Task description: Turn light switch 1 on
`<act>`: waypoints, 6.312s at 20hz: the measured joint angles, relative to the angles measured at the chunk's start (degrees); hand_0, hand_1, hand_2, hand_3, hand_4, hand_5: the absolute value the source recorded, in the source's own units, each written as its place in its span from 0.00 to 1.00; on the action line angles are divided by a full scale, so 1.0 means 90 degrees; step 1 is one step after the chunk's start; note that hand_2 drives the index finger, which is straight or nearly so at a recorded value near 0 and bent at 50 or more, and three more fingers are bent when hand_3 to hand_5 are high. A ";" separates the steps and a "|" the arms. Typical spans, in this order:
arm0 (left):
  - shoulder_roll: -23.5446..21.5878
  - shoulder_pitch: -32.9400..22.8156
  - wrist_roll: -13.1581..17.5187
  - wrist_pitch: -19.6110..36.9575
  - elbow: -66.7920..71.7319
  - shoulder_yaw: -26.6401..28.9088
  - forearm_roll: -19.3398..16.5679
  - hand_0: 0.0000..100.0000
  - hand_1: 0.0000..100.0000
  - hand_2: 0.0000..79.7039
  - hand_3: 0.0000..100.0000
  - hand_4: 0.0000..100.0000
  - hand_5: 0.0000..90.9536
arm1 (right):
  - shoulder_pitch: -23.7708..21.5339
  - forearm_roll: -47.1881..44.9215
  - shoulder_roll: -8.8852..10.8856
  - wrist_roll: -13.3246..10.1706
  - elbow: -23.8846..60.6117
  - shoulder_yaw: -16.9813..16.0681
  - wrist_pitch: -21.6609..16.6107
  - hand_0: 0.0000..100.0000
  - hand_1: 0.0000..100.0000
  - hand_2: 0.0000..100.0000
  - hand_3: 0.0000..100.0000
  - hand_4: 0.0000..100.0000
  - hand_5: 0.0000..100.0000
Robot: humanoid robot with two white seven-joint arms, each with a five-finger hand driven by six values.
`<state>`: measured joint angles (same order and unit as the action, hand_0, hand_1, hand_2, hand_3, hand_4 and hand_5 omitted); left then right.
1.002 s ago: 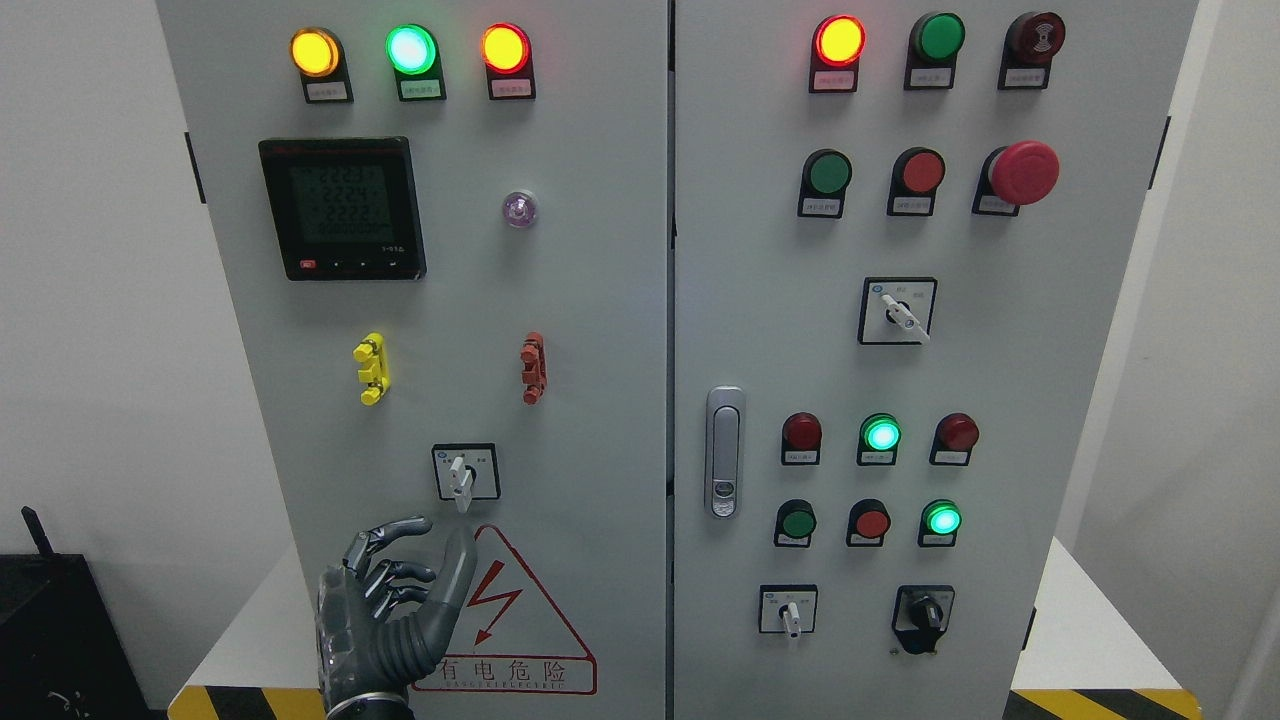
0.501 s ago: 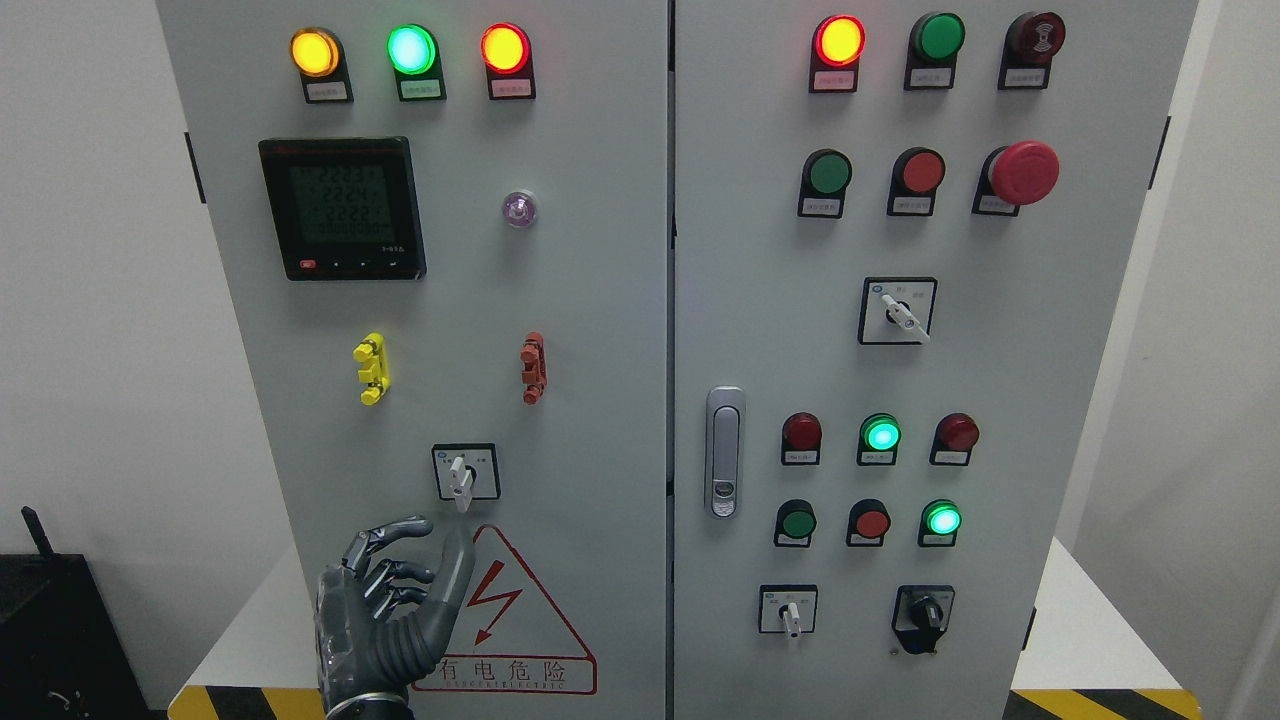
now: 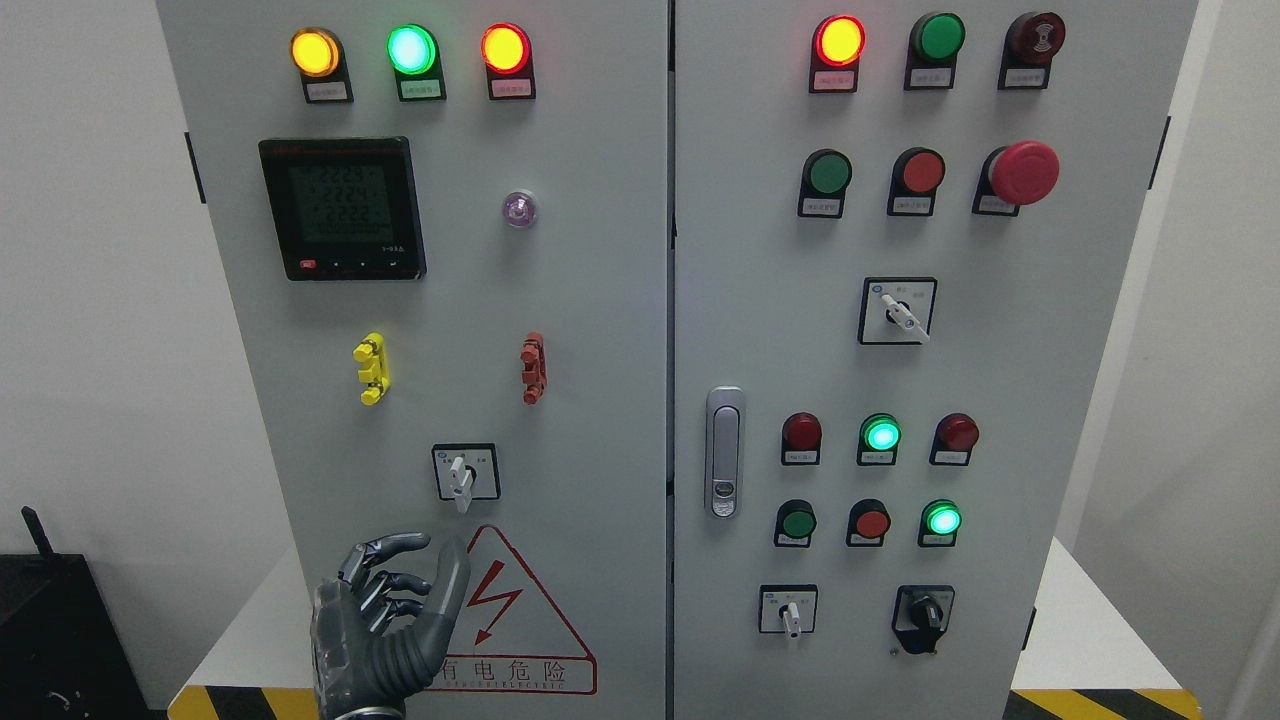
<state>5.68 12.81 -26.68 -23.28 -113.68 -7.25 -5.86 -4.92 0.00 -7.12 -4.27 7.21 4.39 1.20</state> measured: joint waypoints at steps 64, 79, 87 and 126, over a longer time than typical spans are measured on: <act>0.0038 0.0856 -0.0002 -0.1026 0.0057 0.0061 0.0045 0.05 0.71 0.68 0.71 0.88 0.91 | 0.0000 0.0000 0.0000 0.0000 0.0000 0.0000 0.0000 0.00 0.00 0.00 0.00 0.00 0.00; 0.0038 0.1012 -0.0021 -0.1287 0.0115 0.0032 0.0038 0.12 0.74 0.70 0.73 0.87 0.92 | 0.0000 0.0000 0.0000 0.0001 0.0000 0.0000 0.0000 0.00 0.00 0.00 0.00 0.00 0.00; 0.0036 0.1079 0.0002 -0.1415 0.0142 0.0008 0.0018 0.15 0.75 0.72 0.74 0.87 0.92 | 0.0000 0.0000 0.0000 0.0001 0.0000 0.0000 0.0000 0.00 0.00 0.00 0.00 0.00 0.00; 0.0098 0.1250 -0.0036 -0.1811 0.0142 -0.0019 -0.0029 0.20 0.70 0.72 0.76 0.86 0.94 | 0.0000 0.0000 0.0000 0.0001 0.0000 0.0000 0.0000 0.00 0.00 0.00 0.00 0.00 0.00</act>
<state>6.56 24.07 -27.00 -39.58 -112.40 -7.43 -6.12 -4.92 0.00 -7.12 -4.26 7.21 4.40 1.20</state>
